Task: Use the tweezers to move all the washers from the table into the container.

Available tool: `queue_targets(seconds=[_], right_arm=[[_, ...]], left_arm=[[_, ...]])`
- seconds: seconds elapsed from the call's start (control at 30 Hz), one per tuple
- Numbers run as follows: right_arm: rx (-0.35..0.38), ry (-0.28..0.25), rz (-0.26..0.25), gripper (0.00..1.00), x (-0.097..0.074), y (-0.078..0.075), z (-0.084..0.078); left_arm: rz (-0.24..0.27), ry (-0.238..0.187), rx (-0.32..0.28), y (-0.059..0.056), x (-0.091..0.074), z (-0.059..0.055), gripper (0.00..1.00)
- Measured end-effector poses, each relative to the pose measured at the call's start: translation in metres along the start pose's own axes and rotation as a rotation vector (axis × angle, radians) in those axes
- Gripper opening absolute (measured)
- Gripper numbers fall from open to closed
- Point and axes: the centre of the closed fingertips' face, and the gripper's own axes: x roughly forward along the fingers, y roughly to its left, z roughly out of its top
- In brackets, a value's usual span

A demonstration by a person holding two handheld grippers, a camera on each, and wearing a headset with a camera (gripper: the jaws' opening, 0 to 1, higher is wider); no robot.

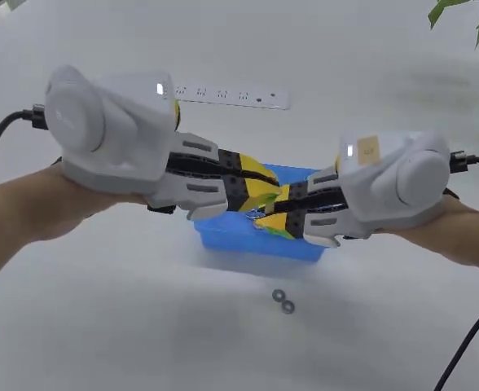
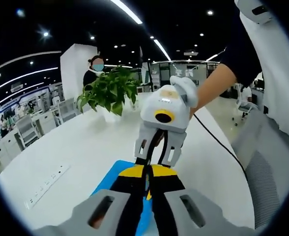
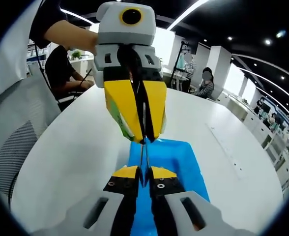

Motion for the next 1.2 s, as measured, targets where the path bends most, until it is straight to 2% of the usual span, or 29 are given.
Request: queue_targets(seconds=[0.27, 0.4, 0.63, 0.77, 0.97, 1.1, 1.2], right_arm=[[0.001, 0.003, -0.058, 0.13, -0.005, -0.011, 0.005], [0.030, 0.002, -0.074, 0.25, -0.009, -0.014, 0.007], [0.065, 0.007, -0.088, 0.33, -0.018, -0.009, 0.005], [0.068, -0.010, -0.109, 0.40, -0.027, -0.008, 0.005], [0.081, -0.031, -0.181, 0.52, -0.054, -0.003, 0.006], [0.117, -0.030, -0.214, 0.59, -0.072, 0.009, -0.002], [0.142, -0.018, -0.227, 0.65, -0.079, 0.021, -0.011]], left_arm=[[0.031, -0.001, 0.049, 0.007, 0.000, 0.008, 0.05], [0.040, 0.007, 0.073, 0.008, -0.001, 0.012, 0.05], [0.065, 0.007, 0.090, 0.009, -0.008, 0.021, 0.05], [0.074, 0.003, 0.103, 0.004, -0.015, 0.027, 0.05], [0.090, -0.018, 0.125, -0.006, -0.025, 0.040, 0.05], [0.095, -0.035, 0.138, -0.017, -0.030, 0.047, 0.05], [0.099, -0.034, 0.136, -0.023, -0.033, 0.046, 0.05]])
